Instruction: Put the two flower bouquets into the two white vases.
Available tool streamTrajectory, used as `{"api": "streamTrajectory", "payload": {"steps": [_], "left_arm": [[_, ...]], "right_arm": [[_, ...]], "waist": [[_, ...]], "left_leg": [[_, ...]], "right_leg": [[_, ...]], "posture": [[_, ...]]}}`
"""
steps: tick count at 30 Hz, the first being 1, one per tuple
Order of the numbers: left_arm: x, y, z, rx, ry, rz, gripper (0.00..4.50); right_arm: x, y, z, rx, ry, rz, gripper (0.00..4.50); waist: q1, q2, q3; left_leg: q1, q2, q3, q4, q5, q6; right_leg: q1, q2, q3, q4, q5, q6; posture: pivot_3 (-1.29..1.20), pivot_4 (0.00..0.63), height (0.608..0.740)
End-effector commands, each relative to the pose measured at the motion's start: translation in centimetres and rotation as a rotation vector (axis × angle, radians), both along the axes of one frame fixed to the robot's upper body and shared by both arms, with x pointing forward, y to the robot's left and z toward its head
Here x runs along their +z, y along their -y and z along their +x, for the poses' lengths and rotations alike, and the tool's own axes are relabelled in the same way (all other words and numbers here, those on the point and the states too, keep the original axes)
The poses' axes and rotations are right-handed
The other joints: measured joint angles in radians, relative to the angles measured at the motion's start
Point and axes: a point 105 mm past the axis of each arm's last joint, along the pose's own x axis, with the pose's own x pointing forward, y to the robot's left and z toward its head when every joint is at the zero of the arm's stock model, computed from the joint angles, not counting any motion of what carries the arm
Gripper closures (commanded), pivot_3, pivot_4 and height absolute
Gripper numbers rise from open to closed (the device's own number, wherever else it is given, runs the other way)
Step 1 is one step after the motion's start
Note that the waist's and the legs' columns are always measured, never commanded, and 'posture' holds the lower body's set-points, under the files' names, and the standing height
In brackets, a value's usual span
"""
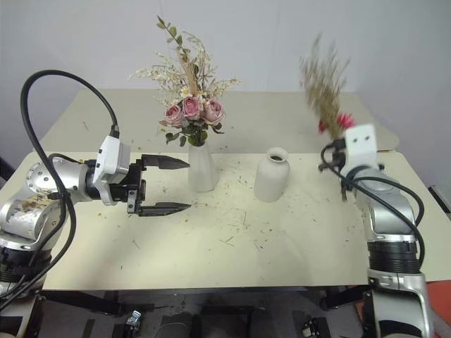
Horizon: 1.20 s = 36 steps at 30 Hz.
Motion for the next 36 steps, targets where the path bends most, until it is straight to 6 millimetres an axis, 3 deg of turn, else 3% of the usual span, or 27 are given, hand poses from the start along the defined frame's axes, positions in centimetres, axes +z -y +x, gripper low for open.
{"api": "streamTrajectory", "payload": {"steps": [1,4,6,13,20,36], "left_arm": [[1.1,-0.3,-0.1,0.011,0.049,-0.014,0.0],[1.0,-0.5,0.0,0.024,0.043,-0.016,0.0],[0.8,-0.5,-0.1,0.032,0.039,-0.018,0.0],[0.9,-0.7,-0.1,0.056,0.04,-0.028,0.0],[0.8,-0.9,-0.4,0.068,0.041,-0.025,0.0],[0.7,-1.3,-0.4,0.092,0.047,-0.02,0.0]], "right_arm": [[7.6,-0.4,-3.1,0.117,0.364,0.182,4.49],[9.6,-2.2,-4.8,0.298,0.513,0.28,4.49],[9.6,-3.5,-5.1,0.35,0.547,0.276,4.49],[8.1,-5.6,-3.7,0.421,0.515,0.382,4.49],[6.0,-7.0,-2.3,0.437,0.456,0.373,4.49],[2.2,-8.8,-1.9,0.464,0.372,0.368,4.49]], "waist": [[0.0,0.0,0.0],[0.009,0.0,0.0],[0.008,0.0,0.0],[0.006,0.001,0.0],[0.004,0.001,0.0],[0.004,0.001,0.0]], "left_leg": [[0.0,0.0,0.0,0.0,0.0,0.0],[0.0,0.001,-0.001,0.0,0.0,0.0],[0.0,0.001,0.0,0.0,0.0,0.0],[0.001,0.001,0.0,0.0,0.0,0.0],[0.001,0.001,0.001,0.0,0.0,0.0],[0.001,0.001,0.001,-0.001,0.0,0.0]], "right_leg": [[0.0,0.0,0.0,0.0,0.0,0.0],[0.001,0.0,-0.001,0.0,0.0,0.0],[0.001,0.0,-0.001,-0.001,0.0,0.0],[0.001,0.0,-0.001,0.001,0.0,-0.001],[0.0,0.0,-0.001,0.001,0.0,-0.001],[0.0,0.0,-0.001,0.001,0.0,-0.001]], "posture": [[0.0,0.15,0.74],[0.0,0.15,0.74],[0.0,0.15,0.74],[0.0,0.15,0.74],[0.0,0.15,0.74],[0.0,0.15,0.74]]}}
